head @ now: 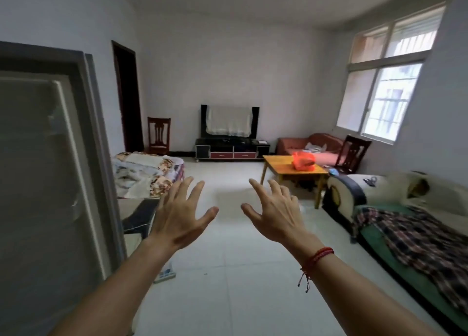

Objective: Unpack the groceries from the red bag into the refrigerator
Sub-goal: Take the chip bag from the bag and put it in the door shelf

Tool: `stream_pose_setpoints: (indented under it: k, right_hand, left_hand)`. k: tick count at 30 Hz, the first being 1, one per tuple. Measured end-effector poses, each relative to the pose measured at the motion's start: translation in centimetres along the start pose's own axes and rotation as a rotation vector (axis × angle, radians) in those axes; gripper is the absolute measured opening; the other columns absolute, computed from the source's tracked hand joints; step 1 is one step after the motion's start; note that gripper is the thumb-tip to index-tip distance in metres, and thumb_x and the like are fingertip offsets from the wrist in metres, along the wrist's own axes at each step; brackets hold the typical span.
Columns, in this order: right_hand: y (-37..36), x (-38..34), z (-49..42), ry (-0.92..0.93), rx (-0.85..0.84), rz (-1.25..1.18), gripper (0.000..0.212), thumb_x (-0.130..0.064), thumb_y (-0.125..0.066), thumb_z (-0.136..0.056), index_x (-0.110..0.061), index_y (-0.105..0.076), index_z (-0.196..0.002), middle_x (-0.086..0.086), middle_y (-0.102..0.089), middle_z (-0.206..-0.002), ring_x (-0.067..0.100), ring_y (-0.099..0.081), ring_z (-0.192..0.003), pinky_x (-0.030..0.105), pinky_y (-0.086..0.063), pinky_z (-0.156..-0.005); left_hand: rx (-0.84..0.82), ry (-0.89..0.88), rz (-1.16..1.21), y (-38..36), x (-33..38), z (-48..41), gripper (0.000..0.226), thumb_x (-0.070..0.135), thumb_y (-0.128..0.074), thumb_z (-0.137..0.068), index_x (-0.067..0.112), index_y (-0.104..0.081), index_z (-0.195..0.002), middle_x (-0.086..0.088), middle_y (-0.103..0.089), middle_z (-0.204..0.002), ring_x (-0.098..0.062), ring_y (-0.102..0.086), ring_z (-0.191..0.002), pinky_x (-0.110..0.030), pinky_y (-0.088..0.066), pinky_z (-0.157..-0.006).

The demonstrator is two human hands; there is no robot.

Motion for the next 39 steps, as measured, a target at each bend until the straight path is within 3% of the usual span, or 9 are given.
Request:
stream_pose_setpoints:
  k: [7,17,24,39]
  right_hand:
    - [3.0,11.0,4.4,-0.204,0.058,0.109,0.069,-0.069,-0.04,-0.093,-0.042,-0.027,-0.154,0.006,-0.042,-0.146,0.03,-0.046,-0.123,0.043,-0.041,-0.093]
    - [6.1,22.2,8.5,-0.371,0.097,0.179,0.07,-0.069,-0.039,-0.094,-0.04,-0.024,-0.156,0.009,-0.038,-0.15,0.029,-0.04,-0.131,0.046,-0.04,-0.099]
    - [6.0,26.3,8.2,-0.392,0.09,0.154,0.069,-0.068,-0.04,-0.095,-0.04,-0.023,-0.157,0.012,-0.029,-0.159,0.031,-0.033,-0.14,0.051,-0.032,-0.111]
    - [3.0,32.8,4.5,-0.385,0.019,0.148,0.071,-0.068,-0.038,-0.096,-0.039,-0.019,-0.158,0.014,-0.028,-0.16,0.033,-0.031,-0.144,0.054,-0.03,-0.112]
  left_hand:
    - [-0.011,-0.226,0.105,-2.8,10.5,-2.0,0.081,0.072,-0.028,-0.084,0.021,-0.043,-0.146,-0.008,-0.04,-0.152,-0.028,-0.036,-0.139,-0.047,-0.037,-0.107]
    - [-0.029,-0.383,0.182,-6.4,22.4,-3.9,0.079,0.071,-0.027,-0.085,0.021,-0.045,-0.144,-0.009,-0.041,-0.151,-0.03,-0.036,-0.139,-0.047,-0.039,-0.104]
    - [-0.028,-0.392,0.182,-8.3,25.8,-5.4,0.084,0.073,-0.021,-0.084,0.023,-0.039,-0.149,-0.009,-0.037,-0.155,-0.03,-0.031,-0.143,-0.047,-0.036,-0.107]
    - [-0.04,-0.377,0.183,-13.5,29.8,-9.5,0.081,0.071,-0.025,-0.084,0.022,-0.041,-0.147,-0.007,-0.039,-0.153,-0.03,-0.032,-0.141,-0.047,-0.037,-0.107]
Point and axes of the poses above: each hand's wrist, its own z-axis away from the middle knuckle, its own y-axis out of the back of the hand, x = y × z, the point moved 10 cm from there along -z, towards the middle knuckle
